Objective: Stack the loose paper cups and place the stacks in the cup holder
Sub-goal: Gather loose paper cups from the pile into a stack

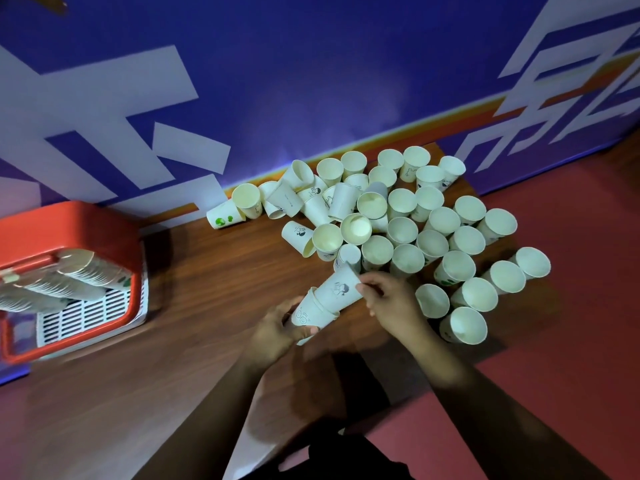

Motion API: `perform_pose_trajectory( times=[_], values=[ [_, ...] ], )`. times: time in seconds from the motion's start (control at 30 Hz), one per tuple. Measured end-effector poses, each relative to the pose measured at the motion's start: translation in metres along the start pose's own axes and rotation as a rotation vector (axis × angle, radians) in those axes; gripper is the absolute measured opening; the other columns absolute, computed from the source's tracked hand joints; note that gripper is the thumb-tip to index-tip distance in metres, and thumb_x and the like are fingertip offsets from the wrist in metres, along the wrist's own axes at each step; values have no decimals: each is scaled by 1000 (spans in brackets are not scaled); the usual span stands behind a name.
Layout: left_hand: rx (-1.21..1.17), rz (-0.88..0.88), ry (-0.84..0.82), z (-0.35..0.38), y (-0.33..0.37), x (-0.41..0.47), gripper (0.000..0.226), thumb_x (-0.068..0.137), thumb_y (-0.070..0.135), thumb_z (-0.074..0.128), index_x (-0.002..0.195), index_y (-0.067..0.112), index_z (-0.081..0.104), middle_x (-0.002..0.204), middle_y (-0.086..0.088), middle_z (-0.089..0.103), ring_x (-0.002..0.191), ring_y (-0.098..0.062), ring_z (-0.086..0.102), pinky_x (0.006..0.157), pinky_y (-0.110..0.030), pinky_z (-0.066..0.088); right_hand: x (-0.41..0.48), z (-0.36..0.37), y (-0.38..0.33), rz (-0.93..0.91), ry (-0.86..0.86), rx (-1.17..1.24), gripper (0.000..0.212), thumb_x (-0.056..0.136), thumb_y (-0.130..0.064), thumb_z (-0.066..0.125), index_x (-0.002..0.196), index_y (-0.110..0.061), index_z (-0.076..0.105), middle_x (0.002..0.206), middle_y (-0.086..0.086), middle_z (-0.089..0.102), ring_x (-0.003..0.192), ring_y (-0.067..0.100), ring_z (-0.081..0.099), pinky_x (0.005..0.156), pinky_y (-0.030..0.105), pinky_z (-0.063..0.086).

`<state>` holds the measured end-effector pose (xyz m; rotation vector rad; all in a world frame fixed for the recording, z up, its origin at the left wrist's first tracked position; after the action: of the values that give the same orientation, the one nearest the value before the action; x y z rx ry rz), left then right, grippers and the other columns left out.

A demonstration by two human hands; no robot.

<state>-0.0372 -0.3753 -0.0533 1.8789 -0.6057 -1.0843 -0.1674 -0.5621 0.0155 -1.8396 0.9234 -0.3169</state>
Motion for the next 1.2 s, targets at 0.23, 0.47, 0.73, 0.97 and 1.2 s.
perform_pose_trajectory(
  times=[0.23,0.47,0.73,0.97,1.2],
  values=[
    [41,47,-31,15,14,10,65,63,44,89,122,51,61,130,6,64,118,-7,62,100,-32,50,-26,31,3,0,-263,24,14,92,-12,60,102,-13,70,66,-2,65,48,9,59,57,24,49],
    [-23,28,-61,34,18,15,57,79,18,85,129,30,61,122,9,68,103,6,64,79,-8,48,-11,-66,71,44,237,-474,18,82,-14,68,96,-4,65,98,13,62,93,27,60,81,35,48],
    [-7,14,-124,61,16,21,54,81,14,81,131,23,61,118,6,69,98,8,65,75,-8,48,-3,-49,94,96,99,-1026,8,66,-12,76,67,-8,69,65,8,65,53,20,66,44,20,43],
    [37,3,-124,63,9,23,56,81,16,82,131,26,60,116,9,69,96,7,65,74,-8,49,-10,-48,103,145,136,-967,32,84,-9,61,116,-7,58,94,12,69,78,29,69,58,29,45],
    [44,-19,-76,58,1,18,64,66,39,88,125,36,63,119,13,70,108,-2,66,87,-20,51,-20,-63,53,-41,313,-289,14,83,-5,63,96,-9,65,92,5,66,88,20,63,78,33,51]
  ],
)
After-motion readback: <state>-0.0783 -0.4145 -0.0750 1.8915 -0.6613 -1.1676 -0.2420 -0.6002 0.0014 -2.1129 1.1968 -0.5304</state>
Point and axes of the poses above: each hand's wrist, its own x-axis towards the middle knuckle, its own z-axis out of the palm, y = z × x, the point moved 10 cm from there along x, towards the middle knuckle
